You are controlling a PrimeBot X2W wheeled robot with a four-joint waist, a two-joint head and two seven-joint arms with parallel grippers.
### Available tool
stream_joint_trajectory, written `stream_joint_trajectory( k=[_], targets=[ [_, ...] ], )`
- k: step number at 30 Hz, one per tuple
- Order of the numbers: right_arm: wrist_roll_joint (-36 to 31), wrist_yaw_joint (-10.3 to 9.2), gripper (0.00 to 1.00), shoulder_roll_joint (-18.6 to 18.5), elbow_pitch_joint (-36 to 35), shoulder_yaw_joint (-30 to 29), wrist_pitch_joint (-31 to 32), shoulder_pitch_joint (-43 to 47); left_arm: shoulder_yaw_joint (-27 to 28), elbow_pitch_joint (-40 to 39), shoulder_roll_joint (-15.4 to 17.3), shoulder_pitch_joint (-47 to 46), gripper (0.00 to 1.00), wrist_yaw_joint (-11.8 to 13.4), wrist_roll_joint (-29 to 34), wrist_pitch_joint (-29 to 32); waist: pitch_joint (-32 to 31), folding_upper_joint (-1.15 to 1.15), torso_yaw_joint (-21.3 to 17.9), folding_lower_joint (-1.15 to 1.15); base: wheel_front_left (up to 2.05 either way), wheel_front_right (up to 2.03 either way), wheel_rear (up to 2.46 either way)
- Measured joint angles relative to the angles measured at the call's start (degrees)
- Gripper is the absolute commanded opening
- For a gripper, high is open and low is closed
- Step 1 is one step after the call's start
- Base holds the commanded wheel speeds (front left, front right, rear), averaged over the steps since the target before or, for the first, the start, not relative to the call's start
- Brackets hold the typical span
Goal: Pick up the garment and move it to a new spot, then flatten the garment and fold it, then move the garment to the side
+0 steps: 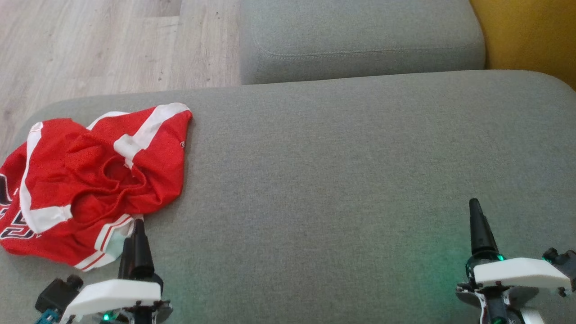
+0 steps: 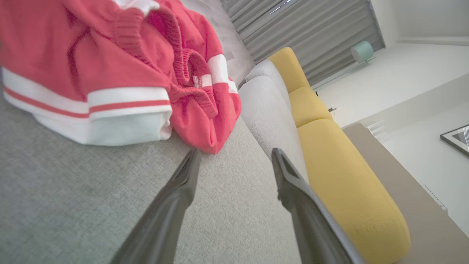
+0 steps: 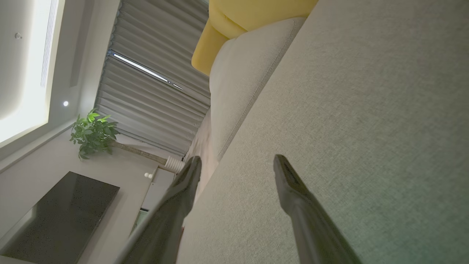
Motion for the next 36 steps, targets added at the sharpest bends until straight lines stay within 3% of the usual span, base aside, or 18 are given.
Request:
stream_joint_trajectory(
  k=[36],
  targets=[
    [-26.1,0.00,1.00,0.0,-3.4,6.1,-5.9,0.0,-3.7,-5.0,0.1,0.1,1.00,1.4,25.0,-6.0,-0.9,0.00,0.1,-0.01,0.00,0.00,0.00]
  ],
)
